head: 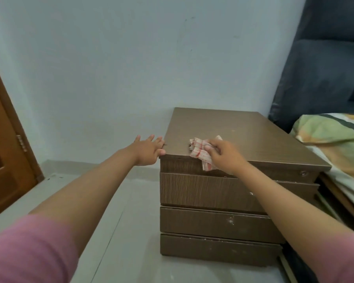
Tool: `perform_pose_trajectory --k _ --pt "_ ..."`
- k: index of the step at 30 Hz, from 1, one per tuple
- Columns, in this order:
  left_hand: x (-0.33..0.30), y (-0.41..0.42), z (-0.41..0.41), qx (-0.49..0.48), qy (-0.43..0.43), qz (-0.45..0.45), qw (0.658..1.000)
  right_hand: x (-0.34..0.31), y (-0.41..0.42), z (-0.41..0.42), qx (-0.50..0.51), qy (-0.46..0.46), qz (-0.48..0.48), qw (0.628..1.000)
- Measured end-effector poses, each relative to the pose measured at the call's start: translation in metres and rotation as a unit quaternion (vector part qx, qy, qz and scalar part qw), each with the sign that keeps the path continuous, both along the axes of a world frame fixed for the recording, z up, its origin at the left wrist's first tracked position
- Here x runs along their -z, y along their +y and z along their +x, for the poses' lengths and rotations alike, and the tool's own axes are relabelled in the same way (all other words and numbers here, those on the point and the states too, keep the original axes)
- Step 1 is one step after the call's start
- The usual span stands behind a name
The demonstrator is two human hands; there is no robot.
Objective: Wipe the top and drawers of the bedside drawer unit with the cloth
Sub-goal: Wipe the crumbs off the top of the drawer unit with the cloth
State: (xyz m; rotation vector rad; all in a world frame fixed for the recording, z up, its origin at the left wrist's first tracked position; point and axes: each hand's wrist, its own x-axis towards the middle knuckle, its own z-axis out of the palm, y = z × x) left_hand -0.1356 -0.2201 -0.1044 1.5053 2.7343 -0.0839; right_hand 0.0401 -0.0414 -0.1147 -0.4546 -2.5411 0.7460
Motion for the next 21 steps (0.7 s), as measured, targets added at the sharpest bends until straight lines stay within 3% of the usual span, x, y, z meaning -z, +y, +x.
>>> perform_pose_trajectory --k 3,8,15,21 --pt "-0.002 0.002 -0.002 0.000 0.007 -0.008 1.000 0.005 -0.015 0.001 -0.034 0.016 0.046 0.998" --pt "-0.002 0.004 -0.003 0.002 0.014 -0.024 1.000 -0.016 -0.015 0.004 -0.068 0.006 -0.069 0.995" --pt "-0.001 0.005 -0.006 0.003 0.010 -0.025 1.000 0.012 -0.007 -0.005 -0.014 -0.008 0.073 0.997" --pt "0.003 0.003 -0.004 0.016 0.021 0.002 1.000 0.014 -0.003 -0.008 -0.007 -0.016 0.086 0.996"
